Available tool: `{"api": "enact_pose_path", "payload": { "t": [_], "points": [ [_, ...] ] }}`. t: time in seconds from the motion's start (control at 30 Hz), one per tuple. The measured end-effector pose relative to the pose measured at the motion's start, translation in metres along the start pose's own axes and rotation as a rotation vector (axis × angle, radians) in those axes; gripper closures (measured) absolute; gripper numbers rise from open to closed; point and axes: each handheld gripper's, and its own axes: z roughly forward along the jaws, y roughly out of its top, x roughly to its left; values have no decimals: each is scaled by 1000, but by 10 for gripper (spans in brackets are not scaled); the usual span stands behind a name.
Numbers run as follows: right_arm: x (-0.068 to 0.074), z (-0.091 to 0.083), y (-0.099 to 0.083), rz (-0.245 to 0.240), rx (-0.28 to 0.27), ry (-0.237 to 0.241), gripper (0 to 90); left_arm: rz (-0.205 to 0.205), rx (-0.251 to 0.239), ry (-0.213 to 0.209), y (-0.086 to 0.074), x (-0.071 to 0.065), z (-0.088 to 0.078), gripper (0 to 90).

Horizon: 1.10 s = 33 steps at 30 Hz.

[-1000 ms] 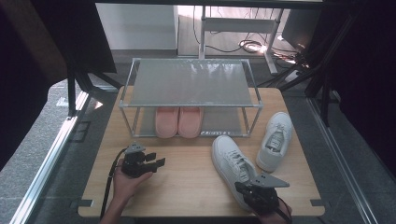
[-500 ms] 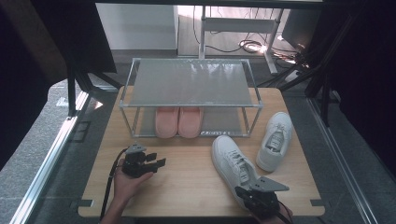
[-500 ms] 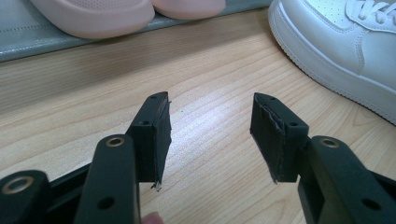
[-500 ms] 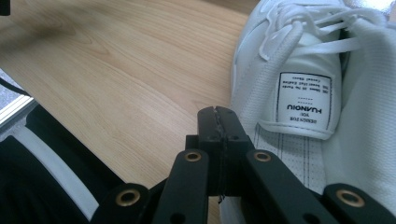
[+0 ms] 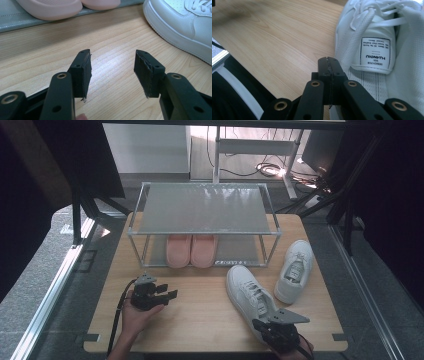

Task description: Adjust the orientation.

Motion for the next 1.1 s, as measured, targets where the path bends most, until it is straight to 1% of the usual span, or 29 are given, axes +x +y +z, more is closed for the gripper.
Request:
{"api": "enact_pose_path", "payload": {
  "t": [0.07,0.17,0.47,0.83,0.93,1.1],
  "points": [
    [-3,-2,-1,8,-3,-4,898,0,1,1,0,0,0,485],
    [-7,-4,-3,6,-6,-14,898,0,2,-1,0,0,1,486],
    [-15,-8,-5,13,-9,-16,898,1,5,0,0,0,1,486],
    [-26,-11,-7,28,-11,-37,898,1,4,0,0,0,1,485],
    [-27,-12,-7,32,-11,-40,898,1,3,1,0,0,0,485],
    [-26,-12,-7,17,-9,-47,896,1,4,1,0,0,0,485]
  ]
}}
